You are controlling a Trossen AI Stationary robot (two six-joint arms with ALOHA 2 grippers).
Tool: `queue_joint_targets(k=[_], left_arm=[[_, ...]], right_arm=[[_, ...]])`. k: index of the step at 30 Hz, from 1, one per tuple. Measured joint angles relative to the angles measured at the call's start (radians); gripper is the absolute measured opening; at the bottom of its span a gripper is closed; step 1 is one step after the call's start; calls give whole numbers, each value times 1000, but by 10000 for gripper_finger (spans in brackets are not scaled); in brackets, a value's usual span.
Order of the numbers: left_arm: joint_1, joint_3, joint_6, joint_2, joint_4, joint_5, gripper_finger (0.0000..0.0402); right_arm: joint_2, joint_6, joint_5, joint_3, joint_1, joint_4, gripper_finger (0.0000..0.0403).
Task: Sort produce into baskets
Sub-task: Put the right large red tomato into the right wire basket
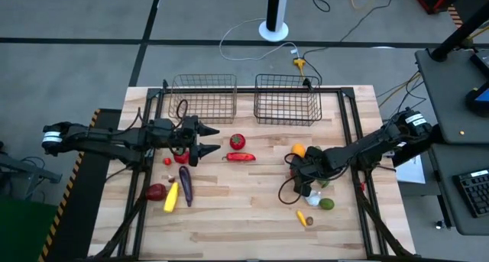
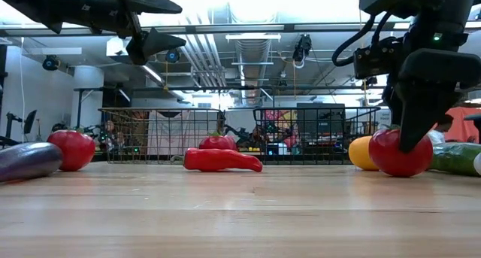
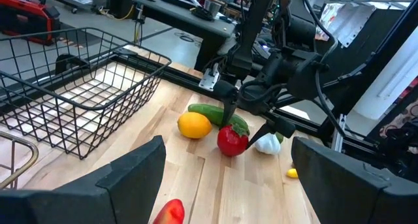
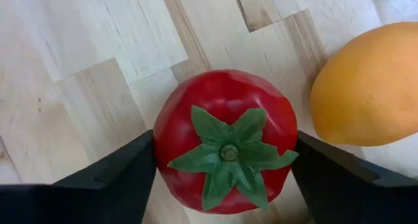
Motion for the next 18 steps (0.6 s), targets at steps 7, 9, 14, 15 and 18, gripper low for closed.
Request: queue_joint_targets(k=[7, 9, 14, 15, 18], left_arm=[[0, 0, -21, 0, 2, 0, 314], [0, 0, -21, 0, 2, 0, 314], [0, 0, -21, 0, 4, 0, 314], [0, 0, -21, 0, 5, 0, 314], [0, 0, -23, 0, 10, 0, 314]], right_arm=[[-6, 1, -5, 4, -1, 2, 277], [-12, 1, -25, 23, -7, 0, 278], [-18, -51, -45, 145, -37, 2, 279], [-18, -75, -45, 179, -51, 4, 280], [-18, -155, -43, 290, -108, 5, 280]])
